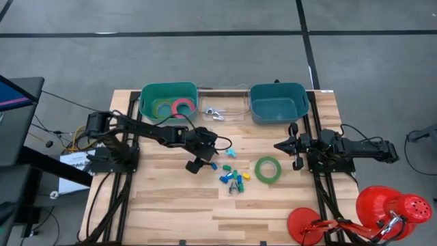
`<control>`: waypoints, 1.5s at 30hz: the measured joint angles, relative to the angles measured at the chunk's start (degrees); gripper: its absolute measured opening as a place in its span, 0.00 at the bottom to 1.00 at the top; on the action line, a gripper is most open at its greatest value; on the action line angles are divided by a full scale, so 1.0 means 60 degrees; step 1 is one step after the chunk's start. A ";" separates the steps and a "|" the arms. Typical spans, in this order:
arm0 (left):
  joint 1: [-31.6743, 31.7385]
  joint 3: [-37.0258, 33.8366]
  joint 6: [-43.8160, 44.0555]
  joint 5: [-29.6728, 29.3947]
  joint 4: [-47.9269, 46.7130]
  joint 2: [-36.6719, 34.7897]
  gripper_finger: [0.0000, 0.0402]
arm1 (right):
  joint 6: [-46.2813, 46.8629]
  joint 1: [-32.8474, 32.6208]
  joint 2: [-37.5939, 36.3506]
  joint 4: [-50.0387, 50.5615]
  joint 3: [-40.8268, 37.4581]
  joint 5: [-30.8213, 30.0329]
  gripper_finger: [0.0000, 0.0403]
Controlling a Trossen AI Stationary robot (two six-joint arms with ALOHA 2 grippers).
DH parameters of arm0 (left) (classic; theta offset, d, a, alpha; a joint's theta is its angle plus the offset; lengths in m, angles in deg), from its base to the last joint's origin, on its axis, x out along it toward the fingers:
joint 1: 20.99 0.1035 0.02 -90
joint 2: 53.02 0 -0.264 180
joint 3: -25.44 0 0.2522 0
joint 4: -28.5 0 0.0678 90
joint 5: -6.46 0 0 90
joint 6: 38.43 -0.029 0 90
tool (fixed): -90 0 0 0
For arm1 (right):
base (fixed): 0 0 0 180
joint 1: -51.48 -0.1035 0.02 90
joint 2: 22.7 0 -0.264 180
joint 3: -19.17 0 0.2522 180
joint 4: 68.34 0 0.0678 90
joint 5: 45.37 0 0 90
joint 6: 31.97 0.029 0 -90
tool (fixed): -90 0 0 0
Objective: Pick and place Stapler, Stapler remover, tape
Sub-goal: Put the blue staple remover into the dark blue bin
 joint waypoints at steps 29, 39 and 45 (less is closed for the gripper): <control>0.0022 -0.0004 0.0002 0.0846 0.0168 0.1330 0.50 | 0.0000 0.0003 -0.0004 0.0000 0.0001 0.0003 0.00; 0.0022 -0.0004 0.0002 0.0843 0.0211 0.1330 0.34 | -0.0001 0.0001 -0.0004 0.0000 0.0000 0.0004 0.00; 0.0022 -0.0004 0.0002 0.0842 0.0219 0.1330 0.26 | -0.0001 0.0003 -0.0004 0.0000 0.0001 0.0001 0.00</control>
